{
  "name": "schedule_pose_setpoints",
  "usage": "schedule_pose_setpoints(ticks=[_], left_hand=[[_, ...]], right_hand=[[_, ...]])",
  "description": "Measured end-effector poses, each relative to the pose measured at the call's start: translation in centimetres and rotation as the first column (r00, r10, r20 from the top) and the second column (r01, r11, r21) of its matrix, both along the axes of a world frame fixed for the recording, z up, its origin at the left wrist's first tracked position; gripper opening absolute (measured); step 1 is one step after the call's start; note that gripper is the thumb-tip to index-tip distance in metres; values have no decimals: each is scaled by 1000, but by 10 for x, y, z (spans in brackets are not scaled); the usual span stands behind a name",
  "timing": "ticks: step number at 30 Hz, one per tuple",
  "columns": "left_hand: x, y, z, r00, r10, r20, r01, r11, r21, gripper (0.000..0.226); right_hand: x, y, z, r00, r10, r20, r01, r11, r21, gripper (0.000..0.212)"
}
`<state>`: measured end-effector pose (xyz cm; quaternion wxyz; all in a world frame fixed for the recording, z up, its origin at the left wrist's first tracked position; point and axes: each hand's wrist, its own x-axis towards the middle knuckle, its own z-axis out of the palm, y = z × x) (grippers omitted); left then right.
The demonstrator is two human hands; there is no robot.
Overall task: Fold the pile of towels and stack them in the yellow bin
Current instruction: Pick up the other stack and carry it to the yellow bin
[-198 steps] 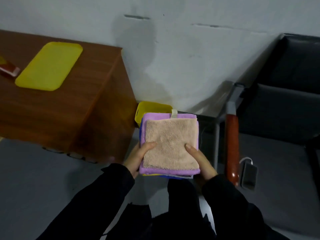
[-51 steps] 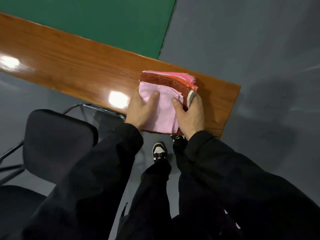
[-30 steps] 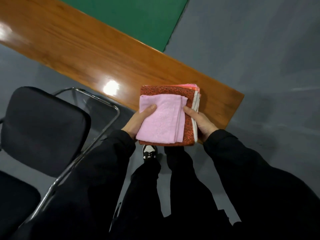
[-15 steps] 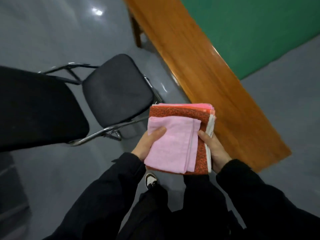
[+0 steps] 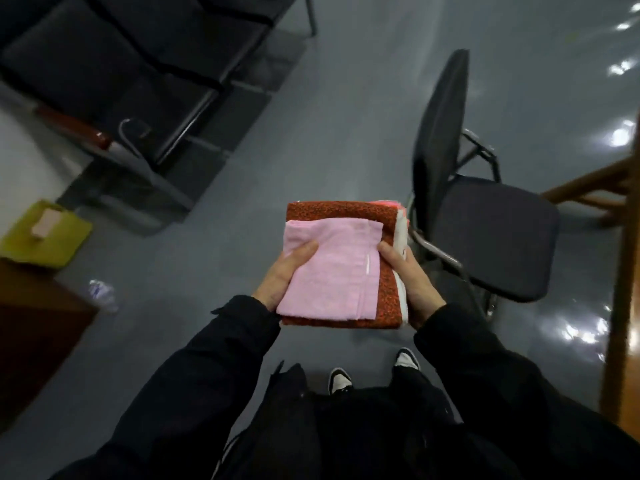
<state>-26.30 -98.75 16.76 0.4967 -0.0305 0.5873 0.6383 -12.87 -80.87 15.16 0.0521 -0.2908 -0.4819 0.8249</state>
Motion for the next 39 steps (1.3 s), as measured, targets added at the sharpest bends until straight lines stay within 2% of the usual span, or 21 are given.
schedule_pose_setpoints(ticks=[2,5,8,11,14,19,21,23,24,27,28,31,32,35,39], left_hand=[[-30,-51,4,994,111,-25,-111,994,-6,64],[-69,-120,7,963,268,-42,-269,963,-32,63],[-110,-183,6,911,406,-70,-410,910,-60,64],[-161,-239,-1,861,502,-83,-508,859,-71,63],[-226,-285,-14,807,587,-54,-590,806,-54,59],[-317,-369,-27,656,755,-16,-754,654,-58,73],[-348,-406,-29,592,806,-8,-804,590,-74,79],[-383,-444,-28,517,856,-20,-853,514,-90,83],[-403,-463,-30,492,870,-34,-869,488,-85,80],[-467,-523,-41,453,887,-86,-891,448,-74,61],[-491,-544,-48,440,893,-90,-898,436,-65,57],[-570,-609,-71,426,895,-130,-905,422,-56,57],[-598,-630,-75,428,894,-133,-904,425,-53,61],[-671,-685,-81,423,900,-108,-905,413,-97,75],[-766,-735,-66,436,898,-60,-900,434,-46,47]], right_hand=[[-49,-37,9,995,99,22,-99,995,-6,55],[-121,-91,12,964,263,42,-263,965,-17,54],[-192,-142,11,905,420,62,-420,907,-17,54],[-266,-191,6,832,548,87,-549,836,-9,67],[-349,-233,-5,754,648,108,-650,760,-22,74],[-493,-314,1,582,799,152,-806,592,-29,97],[-547,-356,5,507,850,141,-857,515,-23,92],[-599,-401,5,443,886,134,-893,449,-16,78],[-624,-423,4,414,901,128,-908,420,-15,79],[-701,-489,-8,315,943,111,-947,320,-36,103],[-727,-512,-13,294,949,110,-954,299,-26,101],[-810,-582,-30,302,946,119,-953,299,41,70],[-836,-603,-34,314,941,130,-950,309,55,66],[-908,-659,-37,310,938,153,-950,300,82,67],[-1002,-719,-34,302,935,184,-953,295,65,70]])
